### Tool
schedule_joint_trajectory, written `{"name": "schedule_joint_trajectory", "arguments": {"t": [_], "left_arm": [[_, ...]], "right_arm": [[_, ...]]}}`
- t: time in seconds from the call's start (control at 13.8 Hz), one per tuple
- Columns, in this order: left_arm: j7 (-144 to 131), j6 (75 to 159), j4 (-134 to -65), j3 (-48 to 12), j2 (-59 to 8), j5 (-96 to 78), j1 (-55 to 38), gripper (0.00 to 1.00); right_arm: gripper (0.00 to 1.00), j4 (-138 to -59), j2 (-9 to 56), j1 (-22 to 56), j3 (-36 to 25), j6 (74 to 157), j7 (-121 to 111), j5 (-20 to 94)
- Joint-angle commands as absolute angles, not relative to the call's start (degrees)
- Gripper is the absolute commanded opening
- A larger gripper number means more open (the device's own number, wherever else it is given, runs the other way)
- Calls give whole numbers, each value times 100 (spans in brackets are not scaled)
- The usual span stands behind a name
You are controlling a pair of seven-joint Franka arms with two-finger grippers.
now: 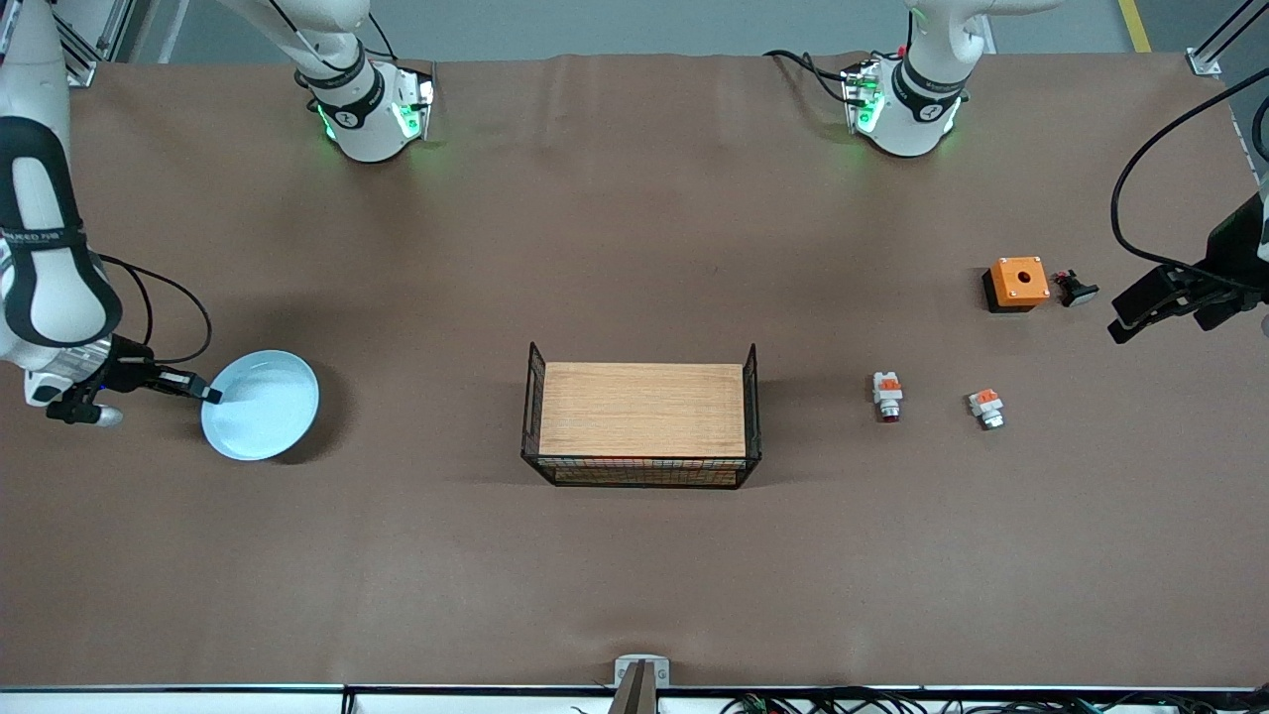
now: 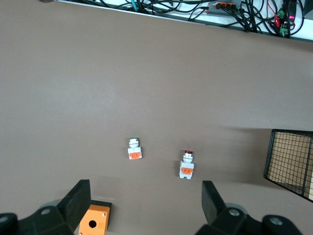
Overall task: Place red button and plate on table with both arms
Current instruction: 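Carry the blue plate away from the tray and lower it with the right gripper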
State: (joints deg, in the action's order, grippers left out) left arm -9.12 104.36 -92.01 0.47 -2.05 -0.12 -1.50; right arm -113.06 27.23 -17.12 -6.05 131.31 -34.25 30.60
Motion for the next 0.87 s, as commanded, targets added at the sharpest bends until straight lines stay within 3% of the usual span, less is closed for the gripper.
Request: {"name": "schedule_joint_trajectory", "arguments": {"t": [0.0,0.29,0.36,0.44,0.51,0.58,0.8], "left_arm": [[-791,10345,-8974,79,-220,-123,-158,100],[-915,9882,-8974,44,-176,-298,-150,100],[-853,9714,-8974,44,-158,-299,-132,100],[-853,9660,-8974,44,-106,-299,-132,100],[-853,9650,-8974,44,-79,-299,-141,100],[-887,9642,-8965,35,-62,-299,-149,100],[-879,9598,-8965,44,0,-290,-149,100]], "right_arm": [[2,-11241,2847,-1749,-510,13166,-3507,3252],[4,-11083,3154,-1696,-510,13166,-3489,3252],[12,-11048,3181,-1696,-510,13166,-3489,3252],[23,-11030,3199,-1670,-510,13175,-3498,3243],[80,-10969,3199,-1661,-510,13175,-3498,3208],[100,-10908,3199,-1652,-510,13157,-3507,3173],[100,-10758,3059,-1494,-527,13105,-3489,2771]]}}
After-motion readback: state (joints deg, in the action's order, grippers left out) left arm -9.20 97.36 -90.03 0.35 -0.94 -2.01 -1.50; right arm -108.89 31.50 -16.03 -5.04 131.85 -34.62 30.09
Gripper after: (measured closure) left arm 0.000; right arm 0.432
